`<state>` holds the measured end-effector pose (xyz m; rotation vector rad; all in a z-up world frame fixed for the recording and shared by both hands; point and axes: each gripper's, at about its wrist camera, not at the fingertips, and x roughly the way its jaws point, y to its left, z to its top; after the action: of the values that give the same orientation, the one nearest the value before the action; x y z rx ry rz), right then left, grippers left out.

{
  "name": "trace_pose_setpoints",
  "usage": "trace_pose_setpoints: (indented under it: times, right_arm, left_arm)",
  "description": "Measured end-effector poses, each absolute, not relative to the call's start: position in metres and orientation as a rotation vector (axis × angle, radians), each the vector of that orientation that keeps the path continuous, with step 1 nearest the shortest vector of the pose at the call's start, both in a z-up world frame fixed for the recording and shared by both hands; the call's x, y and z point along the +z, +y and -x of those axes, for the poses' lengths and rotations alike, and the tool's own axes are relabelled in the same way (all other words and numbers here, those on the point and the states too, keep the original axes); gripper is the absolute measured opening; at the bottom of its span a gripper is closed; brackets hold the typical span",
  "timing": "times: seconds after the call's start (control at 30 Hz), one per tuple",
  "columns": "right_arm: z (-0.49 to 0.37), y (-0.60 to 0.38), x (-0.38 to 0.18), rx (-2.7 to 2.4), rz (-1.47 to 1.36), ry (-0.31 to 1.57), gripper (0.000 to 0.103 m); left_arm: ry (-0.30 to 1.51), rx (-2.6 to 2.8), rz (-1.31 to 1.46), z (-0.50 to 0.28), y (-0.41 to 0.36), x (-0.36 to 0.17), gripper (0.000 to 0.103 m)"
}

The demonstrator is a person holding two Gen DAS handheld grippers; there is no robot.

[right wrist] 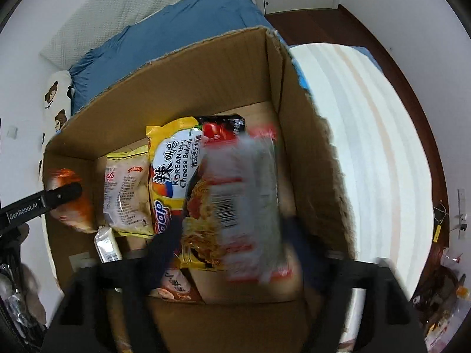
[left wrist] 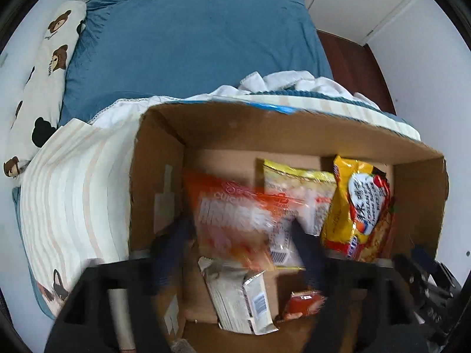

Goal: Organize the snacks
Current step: 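Carry both packets over the cardboard box and release them inside, then grasp the yellow bag with the left gripper while the right grasps the cranberry biscuit packet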

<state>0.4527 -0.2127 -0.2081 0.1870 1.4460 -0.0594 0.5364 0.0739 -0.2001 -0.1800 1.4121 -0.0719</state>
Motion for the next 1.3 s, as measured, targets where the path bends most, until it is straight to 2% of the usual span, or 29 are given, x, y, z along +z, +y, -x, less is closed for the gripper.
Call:
trace_pose_setpoints:
  times: [0.03,0.13,0.5,1.3]
  right_arm:
    - [-0.453,-0.211,-0.209,-0.059,-0.179,1.447,0.091]
    - [-0.454,-0.207,-0.211,-0.046,-0.168,1.454,0.095]
    - [-0.437,-0.196,-0.202,-0.011,-0.140,1.404,0.096]
    - [-0.270,-0.177,-0.106,0.037,0.012,1.051,0.096]
  left_arm:
    - [1.403,-0.080,0.194,-0.537,0.075,-0.199,0.099]
    - [1.387,-0.095,0.214,-0.535,0.074,-0.198,0.099]
    - [1.288,-0.124,0.199,-0.503,0.063,-0.180,0.099]
    - [0.905,-0.002,0.090,-0.299,0.051,-0.115,0.099]
